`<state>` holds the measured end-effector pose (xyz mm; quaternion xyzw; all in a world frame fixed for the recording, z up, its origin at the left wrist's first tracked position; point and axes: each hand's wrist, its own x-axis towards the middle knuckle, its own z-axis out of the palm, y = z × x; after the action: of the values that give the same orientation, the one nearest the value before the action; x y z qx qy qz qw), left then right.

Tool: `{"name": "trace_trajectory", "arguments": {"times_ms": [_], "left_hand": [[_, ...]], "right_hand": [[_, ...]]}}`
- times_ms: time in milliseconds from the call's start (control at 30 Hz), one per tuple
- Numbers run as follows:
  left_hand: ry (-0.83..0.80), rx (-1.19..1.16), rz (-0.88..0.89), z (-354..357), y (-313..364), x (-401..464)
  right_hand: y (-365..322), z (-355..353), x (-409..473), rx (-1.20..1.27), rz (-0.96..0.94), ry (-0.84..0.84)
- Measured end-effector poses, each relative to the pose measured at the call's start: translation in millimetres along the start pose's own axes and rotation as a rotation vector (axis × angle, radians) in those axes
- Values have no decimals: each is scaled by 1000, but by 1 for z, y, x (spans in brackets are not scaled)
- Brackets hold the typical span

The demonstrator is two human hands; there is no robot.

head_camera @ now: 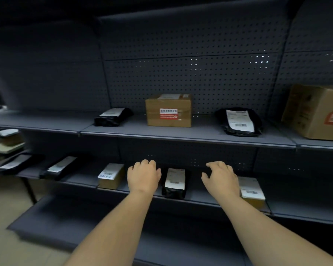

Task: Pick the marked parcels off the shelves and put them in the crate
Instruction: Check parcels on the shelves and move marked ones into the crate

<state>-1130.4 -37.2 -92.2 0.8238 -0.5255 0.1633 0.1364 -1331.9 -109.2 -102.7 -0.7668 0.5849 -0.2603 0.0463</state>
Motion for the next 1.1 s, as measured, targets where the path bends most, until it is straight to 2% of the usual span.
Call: {"name": "trace_trajectory", "arguments": {"times_ms": [367, 667, 1100], "left_hand": [[38, 13, -64, -10, -133, 23], [79, 50, -34, -13, -256, 79], [155, -41, -25, -3, -321, 173]], "right_hand": [[-143, 55, 6, 122, -27, -8], [-273, 105, 22, 221, -6, 4], [-361, 141, 91, 272, 9, 46]]}}
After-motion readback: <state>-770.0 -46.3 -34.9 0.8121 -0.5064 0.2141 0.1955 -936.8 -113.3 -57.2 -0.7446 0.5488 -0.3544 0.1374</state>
